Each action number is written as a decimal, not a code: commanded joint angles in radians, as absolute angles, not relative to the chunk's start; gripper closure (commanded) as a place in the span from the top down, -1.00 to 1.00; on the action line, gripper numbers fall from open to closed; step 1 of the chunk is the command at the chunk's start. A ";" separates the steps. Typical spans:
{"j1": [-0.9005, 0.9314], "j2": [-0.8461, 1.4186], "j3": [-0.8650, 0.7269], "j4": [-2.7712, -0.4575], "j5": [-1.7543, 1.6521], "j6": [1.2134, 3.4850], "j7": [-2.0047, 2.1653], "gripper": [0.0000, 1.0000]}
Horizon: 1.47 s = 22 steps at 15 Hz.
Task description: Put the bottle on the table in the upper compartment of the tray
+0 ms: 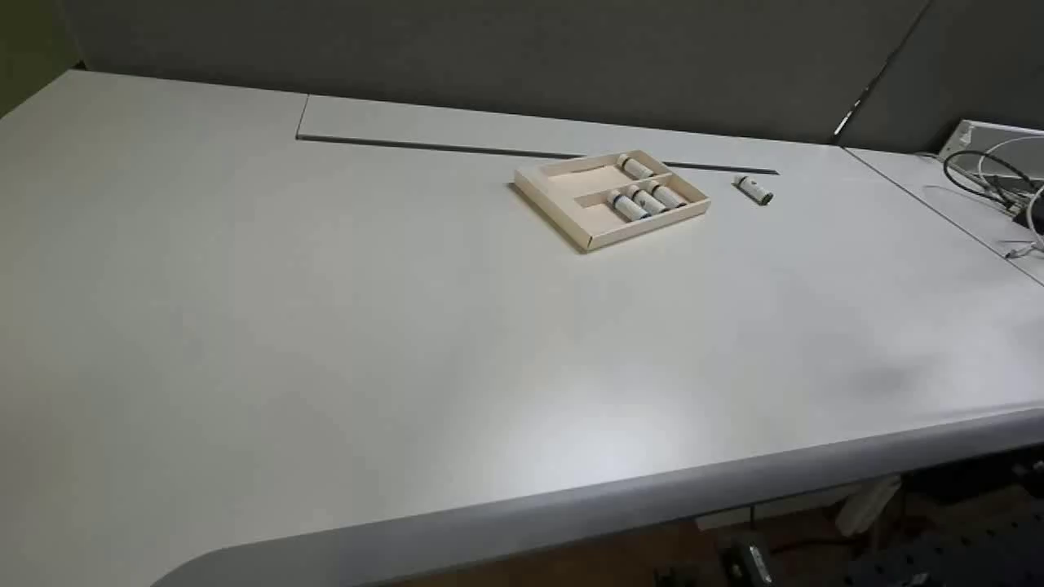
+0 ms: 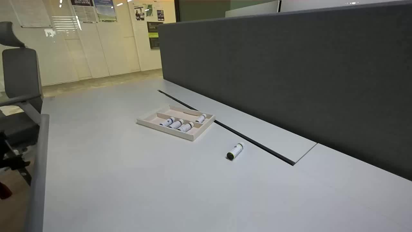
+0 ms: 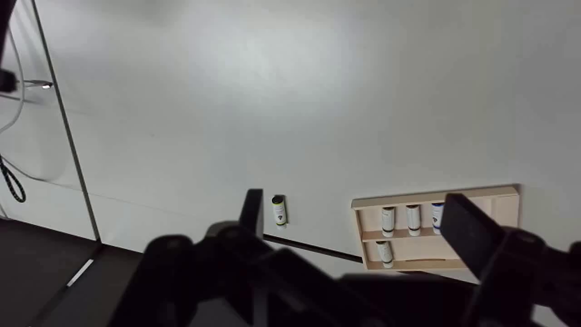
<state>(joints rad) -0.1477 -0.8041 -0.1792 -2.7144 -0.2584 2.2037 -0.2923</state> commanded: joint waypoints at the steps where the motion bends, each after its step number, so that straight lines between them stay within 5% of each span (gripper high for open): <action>1: -0.144 -0.805 -0.181 -2.713 -0.260 2.201 -0.290 1.00; 9: -0.144 -0.805 -0.181 -2.713 -0.260 2.201 -0.290 1.00; 17: -0.049 -0.335 -0.234 -2.577 -0.160 2.489 -0.372 1.00; 22: -0.017 -0.016 -0.245 -2.328 -0.011 2.484 -0.587 1.00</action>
<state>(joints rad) -0.0294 -0.2095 -0.2320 -2.5172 -0.0808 2.5155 -0.4749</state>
